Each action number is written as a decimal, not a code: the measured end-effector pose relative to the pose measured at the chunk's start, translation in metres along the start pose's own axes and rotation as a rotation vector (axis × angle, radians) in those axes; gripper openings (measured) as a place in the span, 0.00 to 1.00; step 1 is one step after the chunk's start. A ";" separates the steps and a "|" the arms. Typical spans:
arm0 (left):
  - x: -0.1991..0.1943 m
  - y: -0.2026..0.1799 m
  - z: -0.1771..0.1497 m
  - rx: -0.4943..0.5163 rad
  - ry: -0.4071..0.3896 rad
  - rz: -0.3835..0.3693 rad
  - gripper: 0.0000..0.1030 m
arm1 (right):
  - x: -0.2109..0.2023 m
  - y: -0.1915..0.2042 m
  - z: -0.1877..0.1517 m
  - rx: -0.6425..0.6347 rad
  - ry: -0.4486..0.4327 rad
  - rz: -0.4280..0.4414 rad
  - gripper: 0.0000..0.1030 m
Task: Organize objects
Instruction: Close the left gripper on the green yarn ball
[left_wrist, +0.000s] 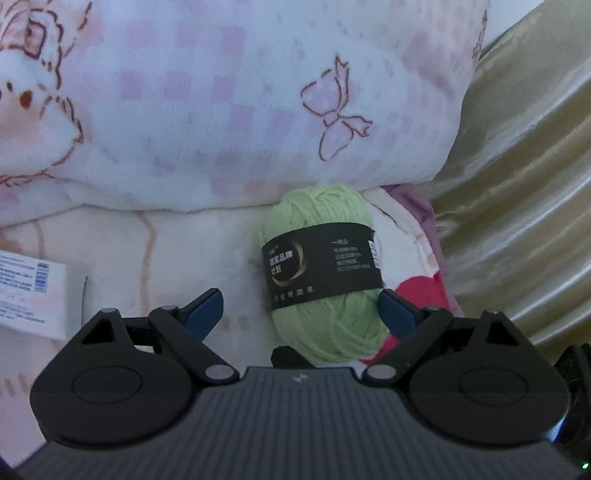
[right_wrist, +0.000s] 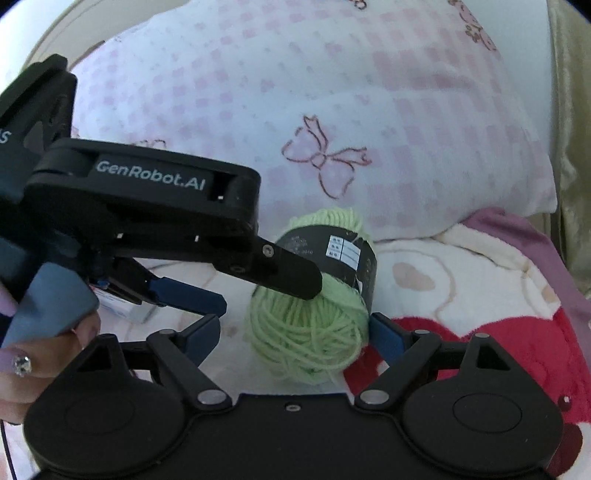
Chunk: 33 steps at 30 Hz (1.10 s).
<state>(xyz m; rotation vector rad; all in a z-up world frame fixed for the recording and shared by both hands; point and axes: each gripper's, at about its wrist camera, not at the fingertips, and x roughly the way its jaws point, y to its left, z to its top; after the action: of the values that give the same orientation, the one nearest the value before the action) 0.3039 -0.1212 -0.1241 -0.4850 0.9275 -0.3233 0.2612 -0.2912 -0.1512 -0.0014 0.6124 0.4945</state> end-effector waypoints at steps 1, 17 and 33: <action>0.000 0.002 -0.001 -0.010 -0.011 -0.004 0.84 | 0.001 -0.001 -0.001 0.007 0.004 -0.002 0.87; 0.005 0.006 0.000 -0.068 -0.028 -0.076 0.52 | 0.008 -0.014 0.002 0.067 -0.019 0.010 0.75; 0.002 0.000 -0.015 -0.040 -0.027 -0.048 0.46 | 0.000 -0.008 -0.001 0.018 -0.004 0.000 0.57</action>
<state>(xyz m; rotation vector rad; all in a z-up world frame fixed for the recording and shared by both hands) 0.2925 -0.1257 -0.1327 -0.5477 0.8982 -0.3419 0.2640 -0.2981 -0.1535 0.0165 0.6125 0.4892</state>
